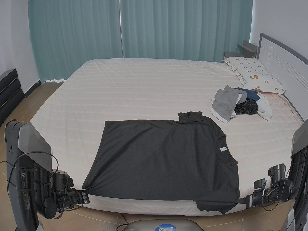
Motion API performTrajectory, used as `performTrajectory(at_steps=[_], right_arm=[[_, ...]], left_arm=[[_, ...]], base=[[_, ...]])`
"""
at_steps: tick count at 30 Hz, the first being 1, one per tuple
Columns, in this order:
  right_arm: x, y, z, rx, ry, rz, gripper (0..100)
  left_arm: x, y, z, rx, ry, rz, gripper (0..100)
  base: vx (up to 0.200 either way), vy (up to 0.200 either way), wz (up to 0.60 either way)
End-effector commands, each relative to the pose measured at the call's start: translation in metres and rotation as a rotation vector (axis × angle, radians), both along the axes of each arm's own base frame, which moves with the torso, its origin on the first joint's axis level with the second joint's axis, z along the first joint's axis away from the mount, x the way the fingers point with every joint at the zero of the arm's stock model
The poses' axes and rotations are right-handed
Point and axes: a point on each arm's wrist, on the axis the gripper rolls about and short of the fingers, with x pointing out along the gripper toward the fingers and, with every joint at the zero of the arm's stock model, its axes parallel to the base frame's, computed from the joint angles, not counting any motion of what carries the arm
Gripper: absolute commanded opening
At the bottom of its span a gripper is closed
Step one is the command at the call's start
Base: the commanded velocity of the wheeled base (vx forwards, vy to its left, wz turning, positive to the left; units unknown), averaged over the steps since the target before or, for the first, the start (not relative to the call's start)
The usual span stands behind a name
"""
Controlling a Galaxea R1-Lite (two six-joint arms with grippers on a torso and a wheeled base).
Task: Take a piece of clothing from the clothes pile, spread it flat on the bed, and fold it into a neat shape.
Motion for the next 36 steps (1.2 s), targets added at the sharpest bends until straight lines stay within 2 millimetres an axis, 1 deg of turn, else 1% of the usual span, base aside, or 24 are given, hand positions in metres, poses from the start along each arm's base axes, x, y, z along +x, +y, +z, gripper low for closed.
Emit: performTrajectory(at_steps=[1, 8, 12, 15, 18, 26, 31, 36], right_arm=[[-0.005, 0.001, 0.003, -0.004, 0.007, 0.008, 0], [-0.008, 0.001, 0.003, -0.015, 0.028, 0.02, 0], [-0.01, 0.001, 0.003, -0.019, 0.04, 0.025, 0], [-0.012, 0.001, 0.006, -0.023, 0.049, 0.03, 0], [-0.014, 0.001, 0.007, -0.024, 0.057, 0.035, 0], [-0.018, 0.001, 0.009, -0.03, 0.08, 0.046, 0], [-0.021, 0.002, 0.01, -0.034, 0.092, 0.051, 0], [-0.023, 0.002, 0.012, -0.047, 0.098, 0.059, 0]], left_arm=[[-0.006, -0.003, -0.008, 0.017, 0.054, -0.014, 0], [-0.008, -0.006, -0.008, 0.057, 0.065, -0.007, 0], [-0.012, -0.008, -0.01, 0.071, 0.108, -0.018, 0], [-0.017, -0.009, 0.0, 0.079, 0.133, -0.033, 0], [-0.022, -0.008, 0.004, 0.1, 0.169, -0.057, 0], [-0.03, -0.007, 0.002, 0.14, 0.248, -0.091, 0], [-0.034, -0.008, 0.005, 0.145, 0.268, -0.103, 0], [-0.036, -0.008, 0.004, 0.146, 0.29, -0.107, 0]], base=[[0.0, 0.0, 0.0], [0.0, 0.0, 0.0], [0.0, 0.0, 0.0], [0.0, 0.0, 0.0], [0.0, 0.0, 0.0], [0.0, 0.0, 0.0], [0.0, 0.0, 0.0], [0.0, 0.0, 0.0]])
